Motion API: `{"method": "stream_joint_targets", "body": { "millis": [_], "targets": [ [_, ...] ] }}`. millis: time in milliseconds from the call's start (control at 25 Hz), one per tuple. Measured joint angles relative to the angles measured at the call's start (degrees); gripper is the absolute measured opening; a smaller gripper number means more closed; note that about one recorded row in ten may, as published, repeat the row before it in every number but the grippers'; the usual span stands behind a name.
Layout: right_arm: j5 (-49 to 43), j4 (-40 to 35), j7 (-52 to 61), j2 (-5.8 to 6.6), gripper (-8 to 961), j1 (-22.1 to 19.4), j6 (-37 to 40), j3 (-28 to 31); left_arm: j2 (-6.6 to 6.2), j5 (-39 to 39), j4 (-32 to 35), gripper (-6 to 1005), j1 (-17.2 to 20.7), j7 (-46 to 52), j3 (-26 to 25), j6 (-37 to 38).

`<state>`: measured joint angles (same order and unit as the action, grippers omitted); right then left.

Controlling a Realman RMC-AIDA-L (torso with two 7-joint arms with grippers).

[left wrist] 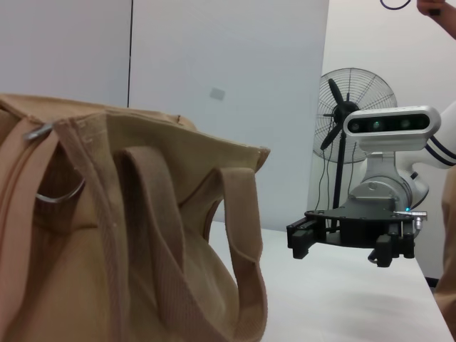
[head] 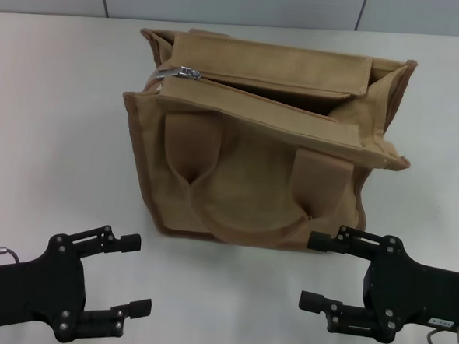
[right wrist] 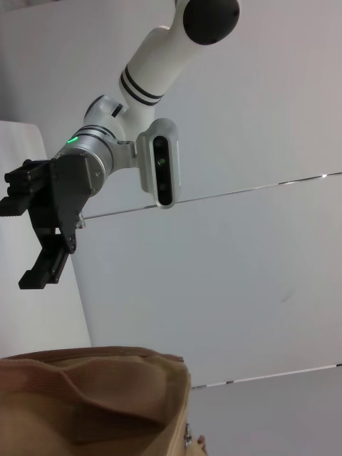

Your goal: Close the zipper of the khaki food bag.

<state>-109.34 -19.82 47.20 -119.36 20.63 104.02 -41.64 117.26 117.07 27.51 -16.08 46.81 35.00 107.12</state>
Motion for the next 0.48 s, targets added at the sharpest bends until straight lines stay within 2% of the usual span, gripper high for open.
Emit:
{"method": "stream_joint_targets", "body": {
  "millis": [360,440,480],
  "targets": [
    [0.04,0.89,0.00,0.00,741,0.51,-0.41,-0.02,0.24,-0.47,0.03,799,0.13,-0.23,-0.90,-0.58],
    [0.06,0.91,0.00,0.00,741,0.55,-0.41,-0.02,0.42,-0.75,0.05,797,0.32,-1.04,-2.98,-0.73],
    [0.09,1.03,0.00,0.00,741,0.58,-0.41,-0.02,0.87,-0.88,-0.20,796,0.55,-2.50,-8.22,-1.00]
  ]
}}
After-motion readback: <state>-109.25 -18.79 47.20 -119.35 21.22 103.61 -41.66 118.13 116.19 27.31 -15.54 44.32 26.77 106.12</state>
